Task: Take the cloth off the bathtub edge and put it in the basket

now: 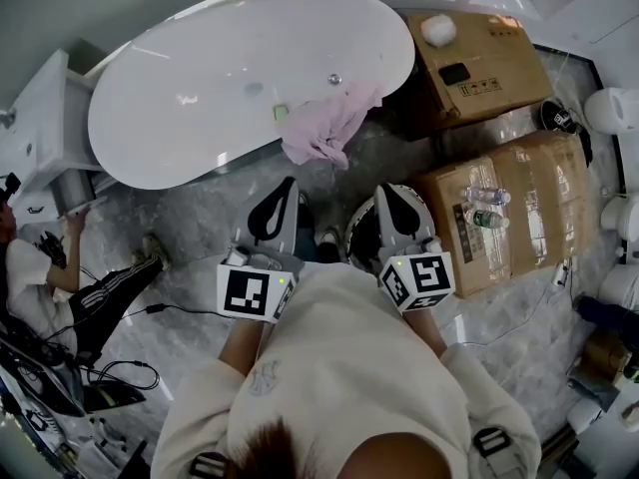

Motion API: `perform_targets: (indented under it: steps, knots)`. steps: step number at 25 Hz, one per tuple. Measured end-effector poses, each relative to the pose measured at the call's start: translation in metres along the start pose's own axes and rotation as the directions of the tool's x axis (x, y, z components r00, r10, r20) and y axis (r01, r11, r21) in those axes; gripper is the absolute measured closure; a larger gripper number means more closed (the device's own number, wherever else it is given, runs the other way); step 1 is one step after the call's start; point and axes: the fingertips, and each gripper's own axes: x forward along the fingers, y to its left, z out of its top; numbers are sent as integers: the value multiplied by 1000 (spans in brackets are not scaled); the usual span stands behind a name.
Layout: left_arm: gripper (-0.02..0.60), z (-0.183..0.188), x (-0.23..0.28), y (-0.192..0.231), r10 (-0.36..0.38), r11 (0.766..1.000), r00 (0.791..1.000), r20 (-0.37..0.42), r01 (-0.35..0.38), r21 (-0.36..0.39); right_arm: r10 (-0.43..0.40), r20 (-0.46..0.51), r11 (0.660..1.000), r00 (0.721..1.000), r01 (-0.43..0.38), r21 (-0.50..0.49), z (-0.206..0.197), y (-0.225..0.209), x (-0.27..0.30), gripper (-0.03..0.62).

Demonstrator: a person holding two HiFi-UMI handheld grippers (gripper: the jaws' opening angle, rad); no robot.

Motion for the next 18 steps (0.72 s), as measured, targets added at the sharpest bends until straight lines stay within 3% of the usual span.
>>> perform_targets:
  steps: [5, 12, 18]
  knots:
    - [532, 7, 21, 27, -18, 1000, 1000, 0, 18, -12, 5, -9, 1000, 1000, -5, 3, 10, 5, 30, 595]
    - [532, 8, 50, 67, -52, 998, 999, -2, 52, -25, 49, 67, 999, 997, -48, -18, 35, 20, 71, 595]
    - [532, 9, 70, 96, -81, 996, 997, -4, 81, -33, 3, 69, 1000, 998, -2, -19, 44, 19, 103, 595]
